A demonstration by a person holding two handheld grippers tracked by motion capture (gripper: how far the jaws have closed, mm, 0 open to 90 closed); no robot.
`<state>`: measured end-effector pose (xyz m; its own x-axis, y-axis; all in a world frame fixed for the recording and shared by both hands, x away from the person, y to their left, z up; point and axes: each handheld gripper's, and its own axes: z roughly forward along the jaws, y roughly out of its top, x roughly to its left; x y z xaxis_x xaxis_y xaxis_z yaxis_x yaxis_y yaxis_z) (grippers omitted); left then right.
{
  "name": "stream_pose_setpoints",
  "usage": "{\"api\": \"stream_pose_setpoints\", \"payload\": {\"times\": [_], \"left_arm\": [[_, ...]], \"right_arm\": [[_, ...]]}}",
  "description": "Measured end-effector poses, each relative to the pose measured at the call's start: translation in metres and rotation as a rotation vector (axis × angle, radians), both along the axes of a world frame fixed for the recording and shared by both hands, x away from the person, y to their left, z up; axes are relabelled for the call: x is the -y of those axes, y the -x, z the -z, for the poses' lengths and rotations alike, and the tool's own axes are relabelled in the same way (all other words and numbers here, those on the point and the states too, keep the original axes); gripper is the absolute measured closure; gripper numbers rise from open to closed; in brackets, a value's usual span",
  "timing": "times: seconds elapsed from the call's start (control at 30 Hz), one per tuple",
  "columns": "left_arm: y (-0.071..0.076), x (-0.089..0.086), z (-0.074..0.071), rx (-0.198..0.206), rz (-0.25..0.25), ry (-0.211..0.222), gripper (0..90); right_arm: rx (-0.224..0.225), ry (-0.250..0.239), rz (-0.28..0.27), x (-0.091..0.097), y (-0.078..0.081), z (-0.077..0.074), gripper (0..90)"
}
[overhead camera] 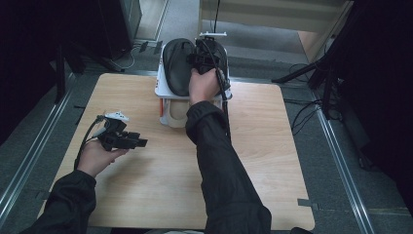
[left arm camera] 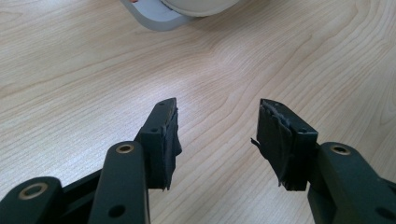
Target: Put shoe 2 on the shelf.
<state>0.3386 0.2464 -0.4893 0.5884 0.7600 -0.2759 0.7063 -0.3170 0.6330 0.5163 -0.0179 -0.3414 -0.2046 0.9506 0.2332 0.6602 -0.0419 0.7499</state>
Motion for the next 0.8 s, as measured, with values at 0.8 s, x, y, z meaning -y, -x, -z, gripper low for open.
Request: {"api": "stream_pose_setpoints", "payload": {"times": [0.8], "left_arm": [[0.0, 0.003, -0.001, 0.002, -0.008, -0.009, 49.0]], "right_arm": [[0.007, -0.024, -0.254, 0.02, 0.073, -0.004, 57.8]]}}
